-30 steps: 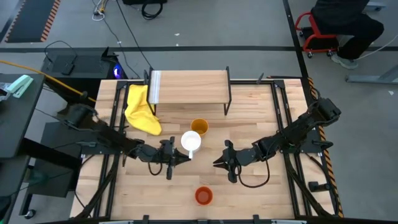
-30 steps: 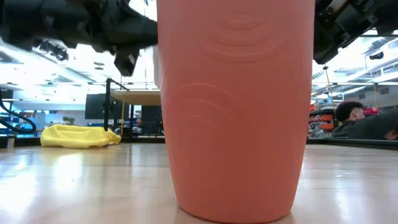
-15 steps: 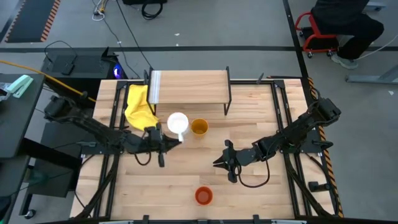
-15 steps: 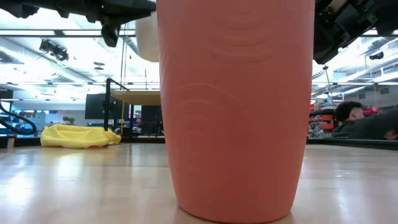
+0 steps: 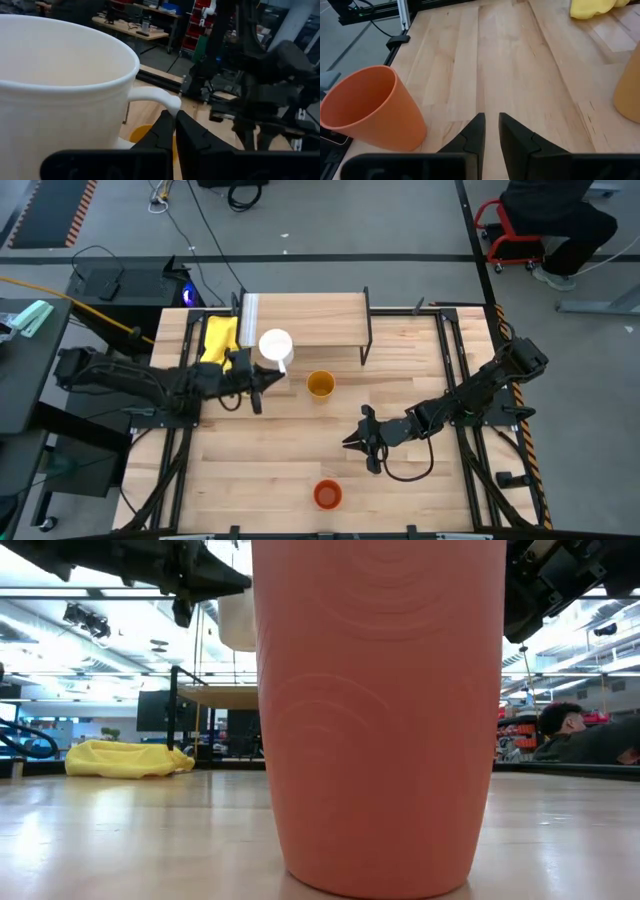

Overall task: Stack small to large cups/mugs on shelf
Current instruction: Put the white mug on the shelf

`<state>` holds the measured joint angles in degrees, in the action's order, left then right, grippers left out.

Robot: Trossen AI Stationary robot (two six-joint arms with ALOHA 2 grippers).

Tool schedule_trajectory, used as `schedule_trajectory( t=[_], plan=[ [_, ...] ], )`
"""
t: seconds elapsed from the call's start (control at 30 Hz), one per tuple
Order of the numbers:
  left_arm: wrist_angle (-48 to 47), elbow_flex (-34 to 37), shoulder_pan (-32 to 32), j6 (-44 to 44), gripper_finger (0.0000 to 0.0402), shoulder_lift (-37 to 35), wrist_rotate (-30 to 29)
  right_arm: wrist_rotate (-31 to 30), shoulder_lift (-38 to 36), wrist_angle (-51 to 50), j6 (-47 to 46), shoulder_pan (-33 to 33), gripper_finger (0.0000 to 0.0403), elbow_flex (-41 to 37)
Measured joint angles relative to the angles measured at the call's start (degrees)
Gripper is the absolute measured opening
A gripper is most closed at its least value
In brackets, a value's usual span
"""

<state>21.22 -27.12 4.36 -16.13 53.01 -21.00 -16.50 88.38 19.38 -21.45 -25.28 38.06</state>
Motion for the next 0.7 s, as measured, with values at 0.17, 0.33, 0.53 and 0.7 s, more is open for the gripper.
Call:
schedule_trajectory(
  t=[0.17, 0.33, 0.53, 0.7],
  plan=[
    [-10.2, -5.0, -7.2, -1.0, 0.001, -0.2, 4.9, 0.0, 0.0, 0.0, 0.1, 0.0, 0.0061, 0.0],
    [-15.2, -9.3, -12.1, -0.6, 0.001, -0.2, 8.0, 0.0, 0.0, 0.0, 0.4, 0.0, 0.0061, 0.0],
    [-15.1, -10.0, -17.5, -0.3, 0.001, 1.0, 10.4, 0.0, 0.0, 0.0, 0.6, 0.0, 0.0061, 0.0],
    [-12.7, -10.0, -21.8, -1.2, 0.001, 3.9, 13.7, 0.0, 0.0, 0.0, 0.6, 0.0, 0.0061, 0.0]
  ],
)
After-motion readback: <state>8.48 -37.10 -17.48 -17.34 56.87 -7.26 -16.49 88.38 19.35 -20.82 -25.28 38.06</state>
